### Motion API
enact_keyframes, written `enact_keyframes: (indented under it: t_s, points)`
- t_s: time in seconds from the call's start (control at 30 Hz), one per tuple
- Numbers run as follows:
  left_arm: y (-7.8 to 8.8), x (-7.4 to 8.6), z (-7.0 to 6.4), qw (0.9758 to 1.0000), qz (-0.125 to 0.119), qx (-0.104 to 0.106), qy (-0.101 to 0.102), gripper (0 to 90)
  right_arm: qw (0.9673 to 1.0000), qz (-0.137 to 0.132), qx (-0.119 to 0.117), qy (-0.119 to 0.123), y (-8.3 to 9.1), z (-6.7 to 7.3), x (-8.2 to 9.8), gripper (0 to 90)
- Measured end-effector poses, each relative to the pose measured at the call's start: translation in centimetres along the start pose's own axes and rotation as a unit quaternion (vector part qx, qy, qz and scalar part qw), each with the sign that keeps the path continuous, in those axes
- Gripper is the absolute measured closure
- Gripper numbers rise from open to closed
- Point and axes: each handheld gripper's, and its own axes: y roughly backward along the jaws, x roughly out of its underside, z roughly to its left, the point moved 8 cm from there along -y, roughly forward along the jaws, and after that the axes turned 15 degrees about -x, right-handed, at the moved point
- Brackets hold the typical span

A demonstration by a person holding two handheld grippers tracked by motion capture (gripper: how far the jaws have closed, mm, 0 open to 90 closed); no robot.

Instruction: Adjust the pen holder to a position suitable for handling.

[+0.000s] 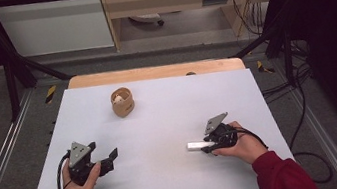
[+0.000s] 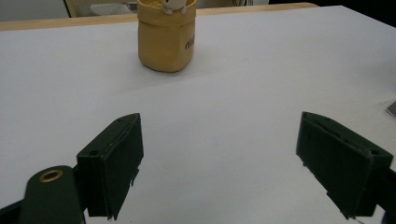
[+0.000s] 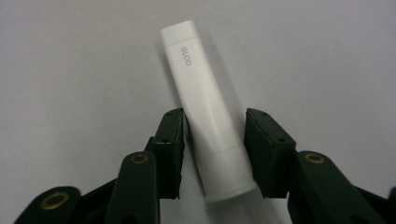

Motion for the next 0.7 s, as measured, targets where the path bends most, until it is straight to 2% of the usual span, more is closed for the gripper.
enact_keyframes:
  t_s: [0.1,0.27,0.37,0.43,0.53,0.6,0.63,0.7]
  points:
    - [0.0,0.0,0.0,1.0000,0.000,0.001,-0.001,15.1,1.0000,0.005,-0.004,0.003,-0.1,0.3,0.0,66.4]
    - [-0.4,-0.1,0.4,0.9999,0.001,-0.005,0.012,15.0,0.9999,0.009,0.008,0.002,-0.1,0.6,-0.1,67.2]
    - [-0.5,0.0,0.5,0.9999,0.001,-0.007,0.014,15.0,0.9998,0.003,0.022,0.001,-0.1,0.7,0.0,67.5]
    - [-0.4,0.0,0.5,0.9998,-0.001,-0.013,0.011,15.0,0.9995,0.007,0.030,0.009,0.0,0.9,0.0,67.6]
    - [-0.3,-0.3,0.5,0.9997,-0.007,-0.009,0.020,15.1,0.9983,0.010,0.054,0.017,0.2,1.3,-0.1,67.6]
    - [-0.3,-0.4,0.6,0.9996,-0.010,-0.007,0.026,15.0,0.9975,-0.006,0.067,0.021,0.6,1.3,-0.4,67.6]
    - [-0.2,-0.5,0.6,0.9990,-0.016,0.001,0.042,15.0,0.9966,-0.016,0.077,0.025,1.0,1.2,-0.7,67.6]
    - [0.0,-0.6,0.7,0.9984,-0.023,0.008,0.051,14.9,0.9942,-0.058,0.090,0.015,1.7,0.9,-1.2,67.5]
